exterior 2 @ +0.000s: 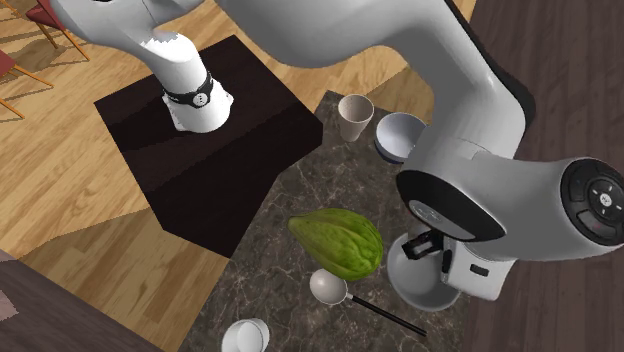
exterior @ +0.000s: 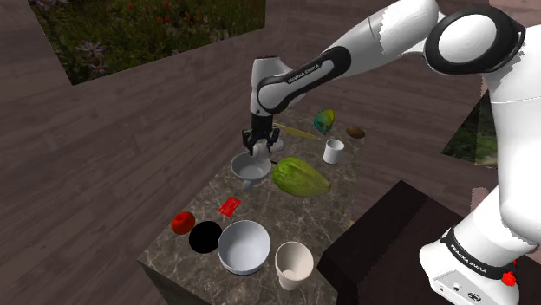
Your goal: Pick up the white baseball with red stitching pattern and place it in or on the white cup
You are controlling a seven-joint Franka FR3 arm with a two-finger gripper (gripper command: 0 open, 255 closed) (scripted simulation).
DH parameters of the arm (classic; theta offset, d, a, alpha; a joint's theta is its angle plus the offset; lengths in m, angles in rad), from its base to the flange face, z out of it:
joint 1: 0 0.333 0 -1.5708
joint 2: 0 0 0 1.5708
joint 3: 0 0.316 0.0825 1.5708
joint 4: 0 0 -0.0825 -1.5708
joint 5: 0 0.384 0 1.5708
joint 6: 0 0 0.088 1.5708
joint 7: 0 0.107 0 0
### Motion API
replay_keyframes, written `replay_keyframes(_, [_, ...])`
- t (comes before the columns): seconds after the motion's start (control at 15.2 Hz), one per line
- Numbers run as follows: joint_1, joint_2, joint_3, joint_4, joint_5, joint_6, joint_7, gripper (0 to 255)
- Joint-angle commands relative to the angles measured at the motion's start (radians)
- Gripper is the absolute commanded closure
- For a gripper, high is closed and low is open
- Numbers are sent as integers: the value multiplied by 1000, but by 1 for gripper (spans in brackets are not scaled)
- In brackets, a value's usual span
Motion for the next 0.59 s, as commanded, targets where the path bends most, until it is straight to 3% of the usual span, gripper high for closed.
replay_keyframes(0.0, [16,84,-13,148,-11,-66,-10,255])
replay_keyframes(0.13, [35,170,-24,305,-19,-135,-23,255])
replay_keyframes(0.53, [41,217,-33,303,-28,-87,-23,255])
